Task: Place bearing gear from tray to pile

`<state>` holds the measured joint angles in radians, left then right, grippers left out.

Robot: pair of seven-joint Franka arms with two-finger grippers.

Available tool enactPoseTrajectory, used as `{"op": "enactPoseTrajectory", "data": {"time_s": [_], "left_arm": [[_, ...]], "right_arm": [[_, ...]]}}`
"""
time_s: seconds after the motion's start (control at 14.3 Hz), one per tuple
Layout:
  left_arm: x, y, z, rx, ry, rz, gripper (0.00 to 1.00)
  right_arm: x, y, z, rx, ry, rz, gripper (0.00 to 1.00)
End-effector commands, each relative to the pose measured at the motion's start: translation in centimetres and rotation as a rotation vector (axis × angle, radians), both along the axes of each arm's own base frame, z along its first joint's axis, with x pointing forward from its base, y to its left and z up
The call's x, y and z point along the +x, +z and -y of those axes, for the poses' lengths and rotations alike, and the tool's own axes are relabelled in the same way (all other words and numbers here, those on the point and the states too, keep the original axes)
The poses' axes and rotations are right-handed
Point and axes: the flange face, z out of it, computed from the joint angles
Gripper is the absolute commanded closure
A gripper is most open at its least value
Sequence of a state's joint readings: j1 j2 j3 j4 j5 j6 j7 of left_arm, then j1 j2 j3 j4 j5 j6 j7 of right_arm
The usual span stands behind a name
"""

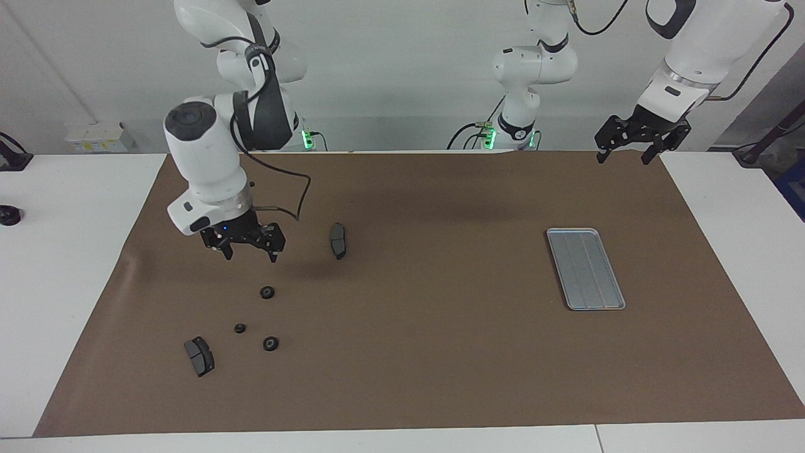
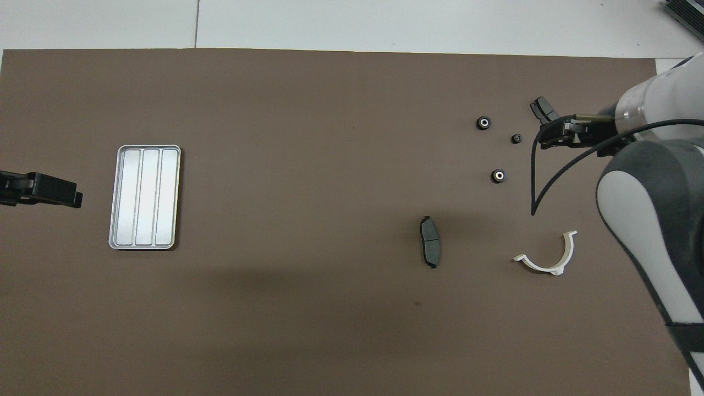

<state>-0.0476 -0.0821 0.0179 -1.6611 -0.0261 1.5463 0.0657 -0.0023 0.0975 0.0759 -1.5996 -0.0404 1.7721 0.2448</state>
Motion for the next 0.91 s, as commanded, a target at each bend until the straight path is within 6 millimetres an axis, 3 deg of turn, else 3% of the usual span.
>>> {"op": "enactPoseTrajectory", "data": {"time_s": [0.0, 0.21, 0.56, 0.84], "left_arm": [[-0.4, -0.1, -0.2, 0.003, -0.006, -0.011, 0.00], [-0.4, 0.0, -0.2, 0.003, -0.006, -0.010, 0.00], [-0.4, 0.0, 1.2, 0.003, -0.027, -0.001, 0.00], [-0.4, -0.1, 1.0, 0.003, -0.029, -0.004, 0.00]], "right_arm": [[-0.6, 3.5, 0.1, 0.024, -0.009, -0.040, 0.00], [-1.9, 5.8, 0.0, 0.021, -0.003, -0.028, 0.00], [-1.8, 5.8, -0.5, 0.025, 0.021, -0.011, 0.00], [-1.8, 5.6, -0.7, 0.045, 0.016, -0.016, 0.00]]}}
